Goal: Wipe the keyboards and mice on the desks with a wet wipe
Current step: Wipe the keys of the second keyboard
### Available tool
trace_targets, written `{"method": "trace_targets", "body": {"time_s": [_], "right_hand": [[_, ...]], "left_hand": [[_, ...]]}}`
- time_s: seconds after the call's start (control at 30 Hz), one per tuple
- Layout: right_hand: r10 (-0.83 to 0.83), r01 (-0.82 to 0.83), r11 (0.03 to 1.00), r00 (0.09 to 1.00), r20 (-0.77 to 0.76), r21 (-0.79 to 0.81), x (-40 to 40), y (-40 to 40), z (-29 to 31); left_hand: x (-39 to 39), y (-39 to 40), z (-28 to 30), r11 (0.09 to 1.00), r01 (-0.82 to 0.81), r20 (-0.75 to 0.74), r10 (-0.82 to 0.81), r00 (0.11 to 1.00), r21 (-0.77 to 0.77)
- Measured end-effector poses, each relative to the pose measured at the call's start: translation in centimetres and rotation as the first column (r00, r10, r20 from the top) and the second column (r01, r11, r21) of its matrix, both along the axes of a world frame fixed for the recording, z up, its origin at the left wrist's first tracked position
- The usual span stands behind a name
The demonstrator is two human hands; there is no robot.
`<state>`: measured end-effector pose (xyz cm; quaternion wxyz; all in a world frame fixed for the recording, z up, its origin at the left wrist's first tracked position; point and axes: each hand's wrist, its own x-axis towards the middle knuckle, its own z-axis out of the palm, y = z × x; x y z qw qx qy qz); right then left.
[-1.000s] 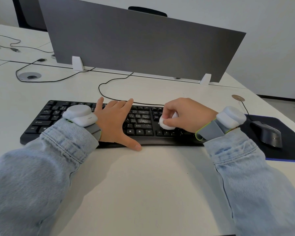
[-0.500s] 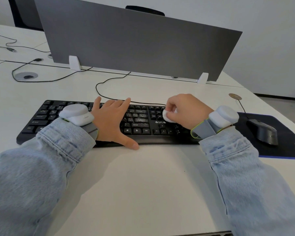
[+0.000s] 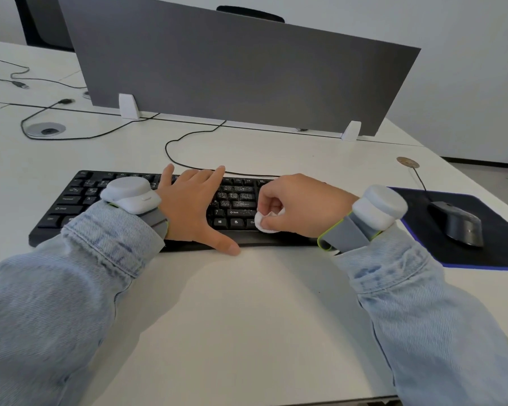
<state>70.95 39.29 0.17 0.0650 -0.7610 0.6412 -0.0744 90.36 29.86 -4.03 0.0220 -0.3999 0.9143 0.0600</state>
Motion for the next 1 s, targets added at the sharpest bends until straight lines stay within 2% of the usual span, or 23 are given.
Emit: {"method": "trace_targets", "body": {"time_s": [0.13,0.23,0.33,0.43,0.5,0.6,0.73,0.83,1.0], "right_hand": [[-0.004,0.001,0.997,0.999,0.037,0.080,-1.1,0.0,0.2],[-0.064,0.065,0.988,0.998,-0.013,0.138,-2.8,0.2,0.8],[-0.143,0.148,0.985,0.988,-0.061,0.086,-4.3,0.4,1.2],[-0.120,0.127,0.990,0.987,0.105,-0.059,-3.6,-0.2,0.7],[-0.057,0.067,0.996,0.985,0.163,-0.055,-2.3,-0.5,0.0],[-0.021,0.020,1.000,0.997,0.073,0.016,-1.7,-0.3,-0.3],[-0.110,0.114,0.987,0.993,-0.033,0.117,-4.0,0.5,1.1],[-0.138,0.139,0.985,0.990,-0.023,0.097,-4.5,0.8,1.3],[-0.063,0.065,0.989,0.998,-0.026,0.135,-2.3,1.0,0.7]], "left_hand": [[0.1,0.0,0.0,1.000,0.000,-0.008,0.000,1.000,0.004],[0.1,0.1,0.1,1.000,0.003,-0.013,-0.003,1.000,0.001],[0.1,0.0,0.0,1.000,0.005,-0.015,-0.005,1.000,-0.005],[0.1,0.0,0.0,1.000,0.008,-0.009,-0.008,1.000,-0.001],[0.1,0.1,0.0,1.000,0.005,-0.009,-0.005,1.000,0.002],[0.0,0.1,0.0,1.000,0.004,-0.013,-0.004,1.000,0.001],[0.1,-0.1,0.0,1.000,0.009,-0.005,-0.009,1.000,0.001],[0.0,0.0,0.0,1.000,0.011,-0.001,-0.011,1.000,-0.005],[0.1,-0.1,0.0,1.000,0.015,-0.008,-0.015,1.000,0.000]]}}
